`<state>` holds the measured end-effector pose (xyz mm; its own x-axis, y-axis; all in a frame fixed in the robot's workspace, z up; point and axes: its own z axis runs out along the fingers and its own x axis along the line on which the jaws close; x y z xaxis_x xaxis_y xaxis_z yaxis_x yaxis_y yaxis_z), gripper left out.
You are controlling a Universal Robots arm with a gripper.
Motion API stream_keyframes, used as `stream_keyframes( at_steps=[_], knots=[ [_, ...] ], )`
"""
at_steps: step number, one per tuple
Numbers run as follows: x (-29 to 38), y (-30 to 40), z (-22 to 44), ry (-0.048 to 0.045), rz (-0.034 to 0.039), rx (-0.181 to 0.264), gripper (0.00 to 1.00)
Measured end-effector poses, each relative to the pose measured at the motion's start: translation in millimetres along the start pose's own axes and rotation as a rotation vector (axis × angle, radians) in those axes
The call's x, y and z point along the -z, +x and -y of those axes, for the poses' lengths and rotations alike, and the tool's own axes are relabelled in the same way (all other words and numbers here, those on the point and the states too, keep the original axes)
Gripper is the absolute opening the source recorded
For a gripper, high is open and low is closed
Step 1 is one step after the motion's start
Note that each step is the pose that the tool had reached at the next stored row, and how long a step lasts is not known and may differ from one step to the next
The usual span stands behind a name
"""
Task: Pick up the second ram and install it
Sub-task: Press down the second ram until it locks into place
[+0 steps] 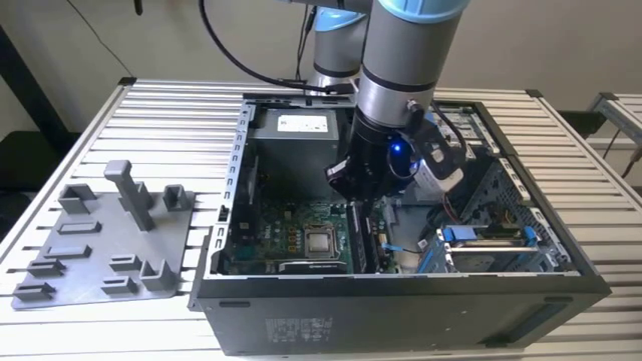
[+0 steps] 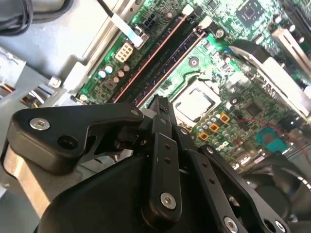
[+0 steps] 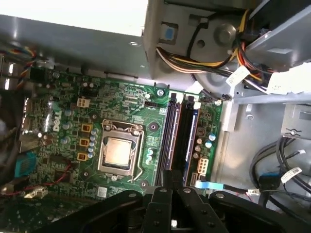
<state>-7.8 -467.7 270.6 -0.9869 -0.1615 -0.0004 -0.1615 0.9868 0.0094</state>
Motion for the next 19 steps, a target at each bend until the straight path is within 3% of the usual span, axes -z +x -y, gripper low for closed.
stream_keyframes(
  at_steps=[16,19],
  knots=[
    [-0.3,0.0,0.0,-0.0003,0.0153,0.283,0.11],
    [-0.5,0.0,0.0,-0.0008,0.0154,0.338,0.11]
  ],
)
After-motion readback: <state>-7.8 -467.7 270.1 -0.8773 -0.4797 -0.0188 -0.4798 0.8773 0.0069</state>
